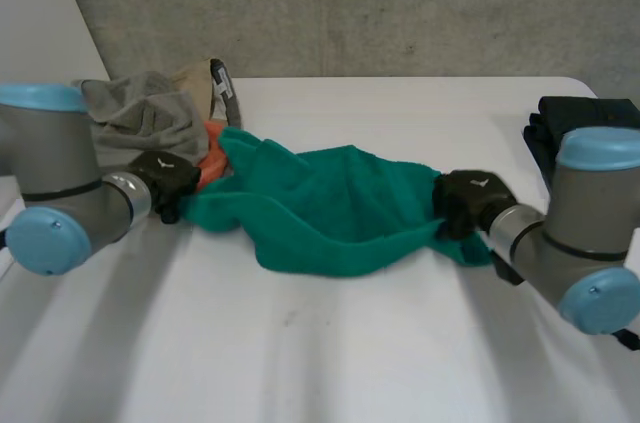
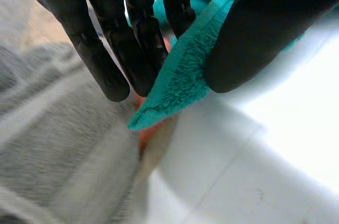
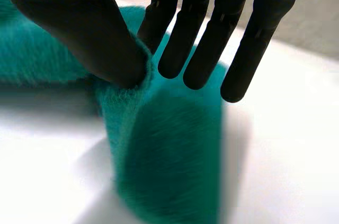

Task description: Fold the laundry.

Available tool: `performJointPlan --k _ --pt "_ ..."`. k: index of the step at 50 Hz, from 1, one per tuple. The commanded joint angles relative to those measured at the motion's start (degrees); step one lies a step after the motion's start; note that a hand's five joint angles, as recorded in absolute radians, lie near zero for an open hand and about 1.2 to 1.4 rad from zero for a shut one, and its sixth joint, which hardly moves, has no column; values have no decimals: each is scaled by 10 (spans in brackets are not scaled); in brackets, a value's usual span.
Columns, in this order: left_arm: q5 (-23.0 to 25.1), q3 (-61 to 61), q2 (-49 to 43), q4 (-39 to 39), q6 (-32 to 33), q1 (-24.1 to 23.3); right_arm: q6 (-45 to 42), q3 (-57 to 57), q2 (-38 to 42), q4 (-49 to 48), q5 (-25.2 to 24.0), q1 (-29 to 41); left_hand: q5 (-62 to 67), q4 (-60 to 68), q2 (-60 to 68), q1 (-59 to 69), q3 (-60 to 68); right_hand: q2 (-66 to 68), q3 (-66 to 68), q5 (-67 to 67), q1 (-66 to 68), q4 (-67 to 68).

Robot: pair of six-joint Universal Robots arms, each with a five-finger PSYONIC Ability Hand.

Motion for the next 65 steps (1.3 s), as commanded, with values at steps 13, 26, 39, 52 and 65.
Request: performJointPlan --k 13,26,39,52,65 --pt "38 -267 257 -200 270 1 -651 190 -302 326 -60 -126 131 114 118 138 121 126 122 127 144 117" --pt "22 -120 165 -39 197 -23 -520 76 -176 185 -11 -66 131 114 118 138 121 126 122 127 144 117" --pt "-31 338 34 147 19 -68 -390 -333 -9 -29 133 1 131 114 118 138 121 126 122 127 144 117" --pt "-122 464 24 235 -141 -60 -259 -356 -36 -253 110 -5 131 114 118 138 121 126 122 127 144 117" --pt "-86 232 30 238 -145 -32 -236 -221 -43 -149 63 -32 131 114 118 138 121 126 122 127 144 117"
